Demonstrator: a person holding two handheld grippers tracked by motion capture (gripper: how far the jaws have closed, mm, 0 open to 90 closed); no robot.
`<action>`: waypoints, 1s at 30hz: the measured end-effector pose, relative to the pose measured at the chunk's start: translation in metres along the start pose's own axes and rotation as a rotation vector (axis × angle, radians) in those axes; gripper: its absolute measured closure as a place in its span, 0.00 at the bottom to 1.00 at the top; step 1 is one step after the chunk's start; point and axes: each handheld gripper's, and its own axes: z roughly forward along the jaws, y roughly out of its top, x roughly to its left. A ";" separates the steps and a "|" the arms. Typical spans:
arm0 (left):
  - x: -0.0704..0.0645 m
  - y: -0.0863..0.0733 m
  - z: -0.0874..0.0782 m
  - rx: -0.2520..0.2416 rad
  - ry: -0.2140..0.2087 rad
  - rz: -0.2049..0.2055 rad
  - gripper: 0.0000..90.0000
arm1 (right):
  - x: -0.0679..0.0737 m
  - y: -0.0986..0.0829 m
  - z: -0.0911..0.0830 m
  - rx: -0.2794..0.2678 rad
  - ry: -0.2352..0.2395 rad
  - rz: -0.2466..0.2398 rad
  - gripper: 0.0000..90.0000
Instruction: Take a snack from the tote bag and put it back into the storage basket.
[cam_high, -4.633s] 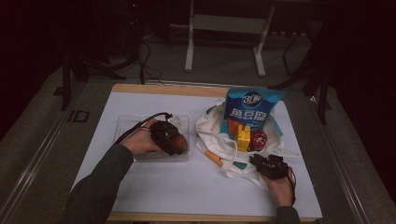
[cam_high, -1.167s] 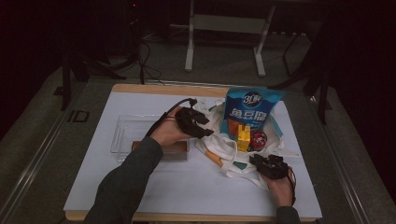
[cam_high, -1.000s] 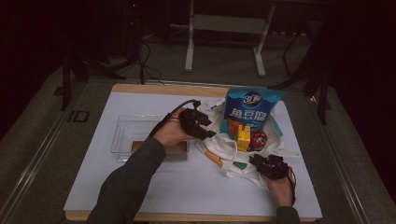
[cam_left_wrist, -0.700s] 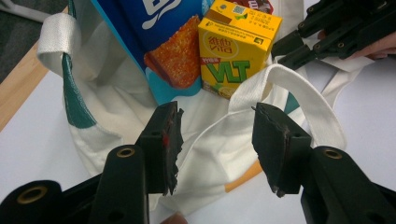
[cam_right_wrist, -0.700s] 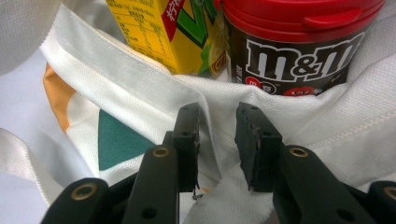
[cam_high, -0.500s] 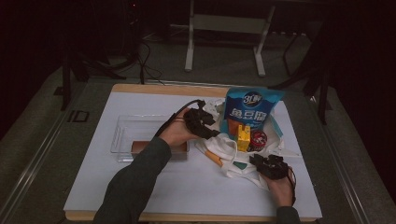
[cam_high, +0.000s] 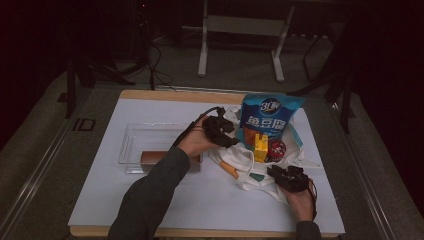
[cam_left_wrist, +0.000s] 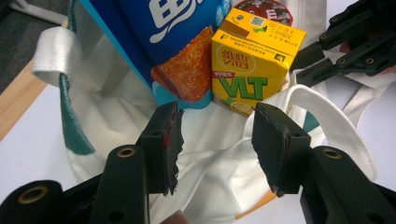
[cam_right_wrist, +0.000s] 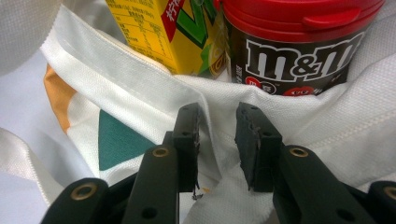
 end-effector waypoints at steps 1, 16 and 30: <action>0.000 0.000 0.001 0.002 -0.001 0.004 0.58 | 0.000 0.000 0.000 0.000 0.001 0.001 0.78; -0.003 0.008 0.020 0.015 0.030 -0.001 0.52 | 0.000 0.000 0.000 0.000 0.002 0.001 0.78; -0.007 0.015 0.030 0.005 0.025 0.003 0.49 | 0.000 0.000 0.000 0.000 0.003 0.002 0.77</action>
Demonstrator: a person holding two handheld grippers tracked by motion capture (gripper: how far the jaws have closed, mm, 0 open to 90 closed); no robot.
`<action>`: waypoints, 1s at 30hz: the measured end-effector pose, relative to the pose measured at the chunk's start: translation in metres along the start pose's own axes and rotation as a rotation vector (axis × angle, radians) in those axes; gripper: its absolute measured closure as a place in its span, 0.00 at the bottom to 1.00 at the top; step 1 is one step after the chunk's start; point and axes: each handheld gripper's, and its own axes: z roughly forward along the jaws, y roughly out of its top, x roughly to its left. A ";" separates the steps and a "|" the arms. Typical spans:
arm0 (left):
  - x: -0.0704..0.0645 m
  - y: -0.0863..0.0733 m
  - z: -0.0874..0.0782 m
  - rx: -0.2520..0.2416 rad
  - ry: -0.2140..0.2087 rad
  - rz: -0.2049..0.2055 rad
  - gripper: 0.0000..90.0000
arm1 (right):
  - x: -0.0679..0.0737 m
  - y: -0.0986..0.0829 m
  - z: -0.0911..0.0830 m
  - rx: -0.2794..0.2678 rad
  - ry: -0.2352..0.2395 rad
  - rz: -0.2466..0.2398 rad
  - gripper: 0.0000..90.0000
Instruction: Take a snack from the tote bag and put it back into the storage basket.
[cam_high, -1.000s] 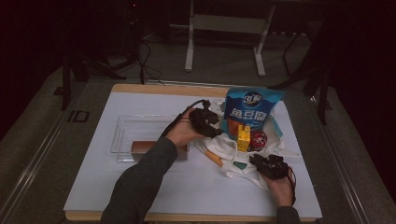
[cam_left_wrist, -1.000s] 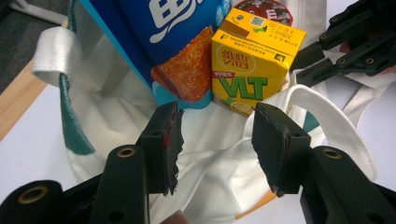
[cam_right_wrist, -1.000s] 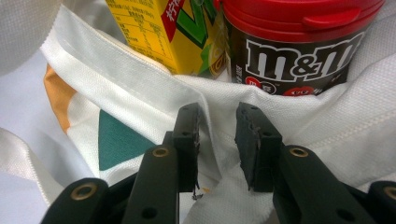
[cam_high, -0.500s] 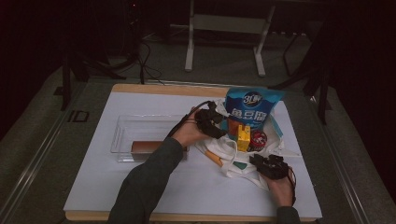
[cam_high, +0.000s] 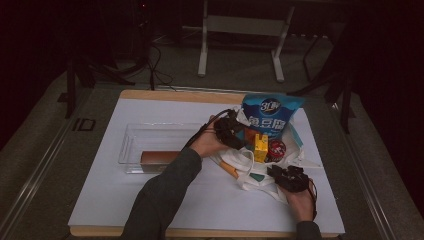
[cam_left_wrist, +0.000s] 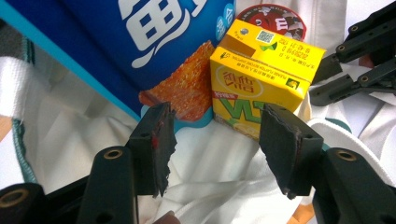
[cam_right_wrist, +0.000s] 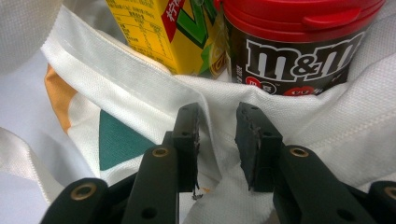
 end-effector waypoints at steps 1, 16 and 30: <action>0.000 0.000 0.001 0.001 -0.005 0.001 0.49 | 0.000 0.000 0.000 0.000 0.000 0.000 0.77; -0.003 0.007 0.020 0.018 -0.006 0.033 0.40 | 0.000 0.000 0.000 0.000 0.006 0.000 0.77; -0.005 0.003 0.028 0.031 -0.060 0.067 0.30 | 0.000 0.000 0.000 0.000 0.007 0.000 0.76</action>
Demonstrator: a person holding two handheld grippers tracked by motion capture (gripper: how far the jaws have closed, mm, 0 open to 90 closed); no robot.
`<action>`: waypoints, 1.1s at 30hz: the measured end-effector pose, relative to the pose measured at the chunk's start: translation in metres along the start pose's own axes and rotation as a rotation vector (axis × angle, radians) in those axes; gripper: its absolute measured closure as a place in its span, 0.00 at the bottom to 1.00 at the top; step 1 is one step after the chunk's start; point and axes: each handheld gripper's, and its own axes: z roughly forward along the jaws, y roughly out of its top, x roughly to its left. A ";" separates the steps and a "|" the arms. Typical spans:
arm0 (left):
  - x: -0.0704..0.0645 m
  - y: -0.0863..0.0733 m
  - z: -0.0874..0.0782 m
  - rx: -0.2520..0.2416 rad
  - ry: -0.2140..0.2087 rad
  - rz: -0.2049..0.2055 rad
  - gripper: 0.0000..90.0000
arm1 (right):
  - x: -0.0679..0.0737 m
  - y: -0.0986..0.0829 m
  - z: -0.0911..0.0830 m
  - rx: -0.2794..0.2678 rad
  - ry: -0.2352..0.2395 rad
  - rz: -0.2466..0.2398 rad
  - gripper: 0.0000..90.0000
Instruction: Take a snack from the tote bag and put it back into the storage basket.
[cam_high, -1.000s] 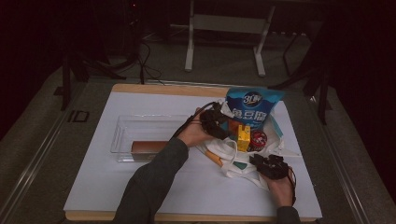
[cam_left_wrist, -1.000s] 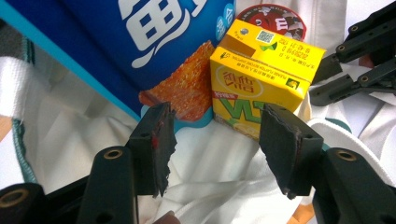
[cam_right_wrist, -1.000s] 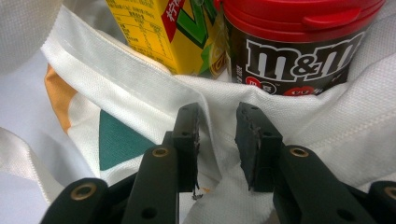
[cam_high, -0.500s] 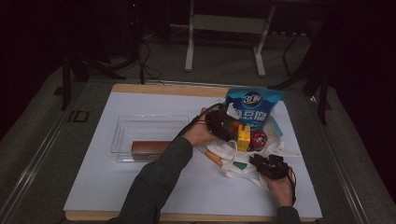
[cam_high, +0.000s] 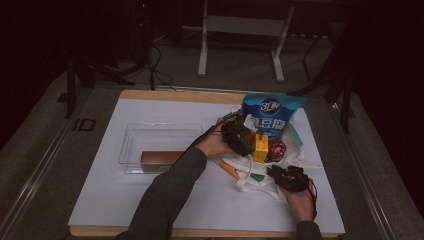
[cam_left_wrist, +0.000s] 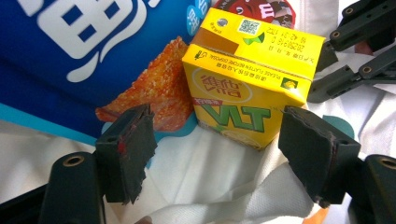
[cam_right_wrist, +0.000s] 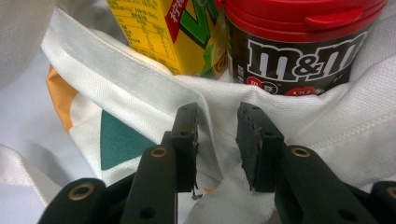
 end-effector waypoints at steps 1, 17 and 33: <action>0.000 0.000 0.001 0.001 0.004 0.002 0.29 | 0.000 0.000 0.000 0.000 0.000 0.000 0.76; -0.005 0.004 0.011 0.005 0.015 0.039 0.26 | 0.000 0.000 0.000 0.000 0.005 0.002 0.76; -0.007 0.002 0.015 0.045 -0.011 0.077 0.21 | 0.000 0.000 0.000 0.000 0.006 -0.001 0.75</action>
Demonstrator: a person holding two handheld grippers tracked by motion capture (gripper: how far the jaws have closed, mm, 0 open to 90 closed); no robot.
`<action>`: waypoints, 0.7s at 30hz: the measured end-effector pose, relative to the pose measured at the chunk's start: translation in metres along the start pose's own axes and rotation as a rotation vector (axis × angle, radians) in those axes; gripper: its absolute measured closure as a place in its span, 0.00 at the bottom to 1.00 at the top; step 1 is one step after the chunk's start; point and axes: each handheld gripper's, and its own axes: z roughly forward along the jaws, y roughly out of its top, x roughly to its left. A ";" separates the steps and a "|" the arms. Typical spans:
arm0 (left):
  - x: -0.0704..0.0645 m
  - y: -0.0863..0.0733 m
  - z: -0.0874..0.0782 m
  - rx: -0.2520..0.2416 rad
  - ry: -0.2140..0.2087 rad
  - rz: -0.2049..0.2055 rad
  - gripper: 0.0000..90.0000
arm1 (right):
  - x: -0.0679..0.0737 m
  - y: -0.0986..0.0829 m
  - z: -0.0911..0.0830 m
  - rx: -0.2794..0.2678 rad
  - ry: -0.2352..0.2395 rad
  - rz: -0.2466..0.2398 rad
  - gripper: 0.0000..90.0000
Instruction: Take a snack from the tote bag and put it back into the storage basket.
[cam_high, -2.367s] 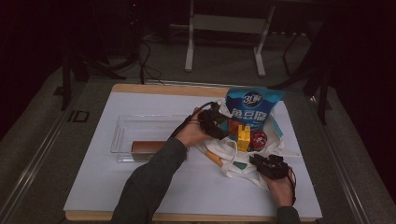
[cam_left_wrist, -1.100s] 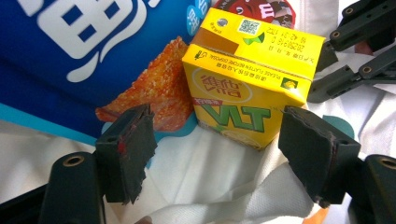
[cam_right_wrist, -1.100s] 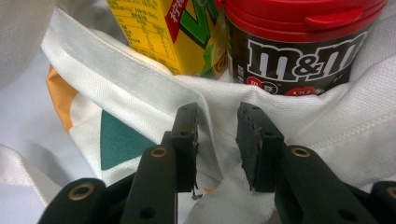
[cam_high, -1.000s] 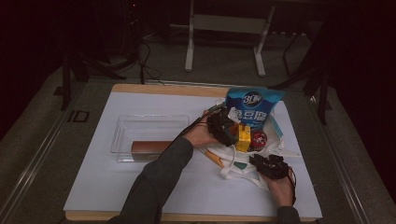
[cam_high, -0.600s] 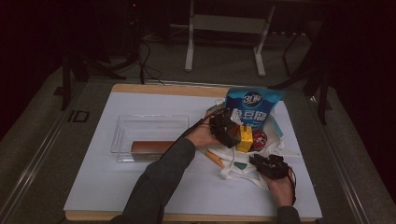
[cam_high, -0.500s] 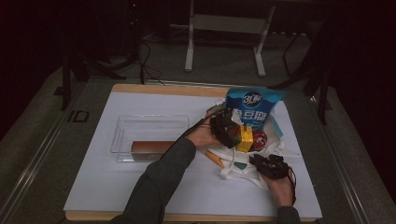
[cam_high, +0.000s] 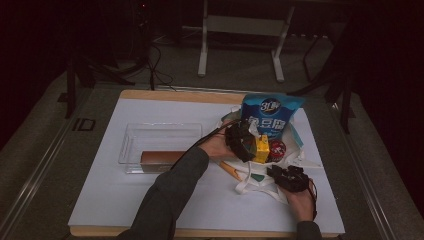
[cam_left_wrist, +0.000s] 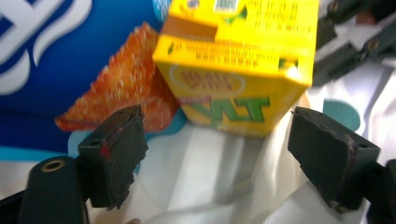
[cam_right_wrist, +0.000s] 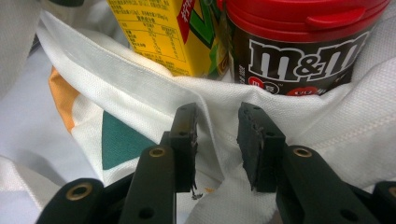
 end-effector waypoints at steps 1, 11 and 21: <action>0.000 0.001 0.000 -0.008 0.006 -0.003 0.20 | 0.000 0.000 0.000 0.000 0.000 0.000 0.75; 0.001 0.012 0.008 -0.019 -0.009 -0.012 0.19 | -0.001 0.000 0.000 -0.001 0.005 0.003 0.75; -0.002 0.027 0.019 -0.010 -0.007 0.010 0.18 | 0.000 0.000 0.000 -0.001 0.005 0.003 0.75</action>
